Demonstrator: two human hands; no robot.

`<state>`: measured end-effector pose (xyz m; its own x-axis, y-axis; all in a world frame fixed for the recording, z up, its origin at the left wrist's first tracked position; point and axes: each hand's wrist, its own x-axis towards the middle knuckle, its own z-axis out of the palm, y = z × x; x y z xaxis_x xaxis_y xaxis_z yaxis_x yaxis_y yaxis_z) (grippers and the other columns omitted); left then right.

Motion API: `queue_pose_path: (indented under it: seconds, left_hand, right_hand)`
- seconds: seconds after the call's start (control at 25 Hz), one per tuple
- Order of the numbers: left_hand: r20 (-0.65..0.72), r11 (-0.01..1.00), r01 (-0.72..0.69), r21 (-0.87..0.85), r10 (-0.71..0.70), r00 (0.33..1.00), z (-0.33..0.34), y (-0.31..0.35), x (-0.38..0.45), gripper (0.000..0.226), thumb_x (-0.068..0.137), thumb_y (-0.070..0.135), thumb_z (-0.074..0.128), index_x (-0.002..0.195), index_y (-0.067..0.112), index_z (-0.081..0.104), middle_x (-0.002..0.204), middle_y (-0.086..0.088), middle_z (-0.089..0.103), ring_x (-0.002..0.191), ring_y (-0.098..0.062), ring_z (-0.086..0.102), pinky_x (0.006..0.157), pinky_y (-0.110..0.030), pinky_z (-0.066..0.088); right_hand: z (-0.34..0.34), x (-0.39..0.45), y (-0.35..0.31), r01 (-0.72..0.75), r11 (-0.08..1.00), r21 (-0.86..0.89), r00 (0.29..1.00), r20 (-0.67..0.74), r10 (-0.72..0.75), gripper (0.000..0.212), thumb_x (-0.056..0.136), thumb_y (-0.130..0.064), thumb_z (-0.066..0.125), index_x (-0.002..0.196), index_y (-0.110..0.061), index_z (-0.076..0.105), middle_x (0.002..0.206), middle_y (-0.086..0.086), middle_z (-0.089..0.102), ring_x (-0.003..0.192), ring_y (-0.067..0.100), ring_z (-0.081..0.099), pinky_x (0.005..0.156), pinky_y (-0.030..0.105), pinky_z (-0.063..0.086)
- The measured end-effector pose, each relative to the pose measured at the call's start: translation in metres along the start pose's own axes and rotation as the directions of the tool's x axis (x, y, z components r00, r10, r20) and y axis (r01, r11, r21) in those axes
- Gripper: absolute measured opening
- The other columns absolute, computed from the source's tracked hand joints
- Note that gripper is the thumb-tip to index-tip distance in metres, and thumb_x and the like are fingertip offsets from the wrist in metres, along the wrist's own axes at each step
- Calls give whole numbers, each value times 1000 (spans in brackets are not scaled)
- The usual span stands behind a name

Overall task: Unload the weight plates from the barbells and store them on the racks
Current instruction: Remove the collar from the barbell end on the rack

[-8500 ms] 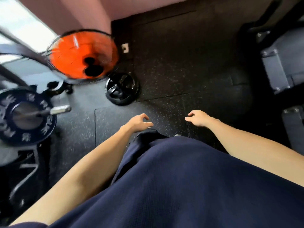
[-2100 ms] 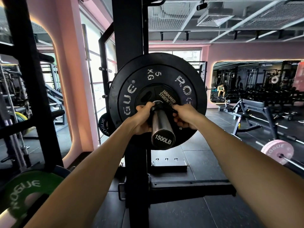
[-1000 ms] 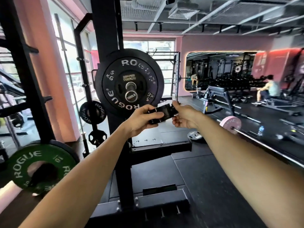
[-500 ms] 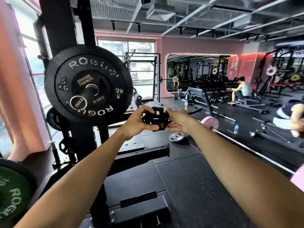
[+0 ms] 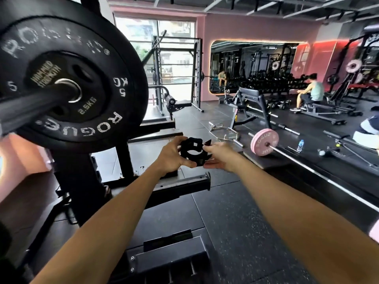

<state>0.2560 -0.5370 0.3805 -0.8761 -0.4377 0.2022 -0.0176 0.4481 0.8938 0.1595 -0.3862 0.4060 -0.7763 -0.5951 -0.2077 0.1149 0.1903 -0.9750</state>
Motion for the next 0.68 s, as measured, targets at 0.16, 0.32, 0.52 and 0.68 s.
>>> queue_pose_path:
  seconds: [0.16, 0.32, 0.52, 0.68]
  left_hand:
    - [3, 999, 32, 15, -32, 999, 12, -68, 73, 91, 46, 3, 92, 125, 20, 52, 119, 4, 62, 113, -17, 60, 97, -36, 50]
    - [47, 995, 100, -16, -99, 994, 29, -137, 142, 94, 44, -1, 92, 126, 11, 48, 118, -3, 60, 113, -26, 59, 98, -40, 48]
    - [77, 976, 214, 27, -215, 973, 60, -220, 201, 100, 35, 13, 91, 126, 17, 49, 115, -1, 63, 107, -19, 61, 93, -30, 50]
    - [116, 957, 274, 92, -284, 952, 83, -287, 232, 91, 45, -3, 89, 125, 19, 51, 106, 7, 63, 105, -13, 61, 89, -19, 49]
  right_hand:
    - [9, 93, 28, -59, 998, 31, 998, -30, 60, 10, 94, -10, 59, 102, -7, 53, 92, 17, 62, 66, 30, 64, 49, 37, 59]
    - [18, 179, 58, -149, 987, 60, 984, -86, 154, 13, 95, -5, 57, 86, -11, 49, 85, 16, 58, 62, 24, 58, 47, 36, 57]
    - [23, 269, 109, -267, 963, 35, 951, -155, 269, 2, 95, -7, 57, 97, -8, 56, 96, 17, 56, 70, 27, 59, 68, 48, 56]
    - [27, 327, 162, -365, 931, -4, 914, -189, 358, 31, 94, -3, 57, 125, 2, 55, 119, 25, 60, 109, 42, 61, 85, 55, 53]
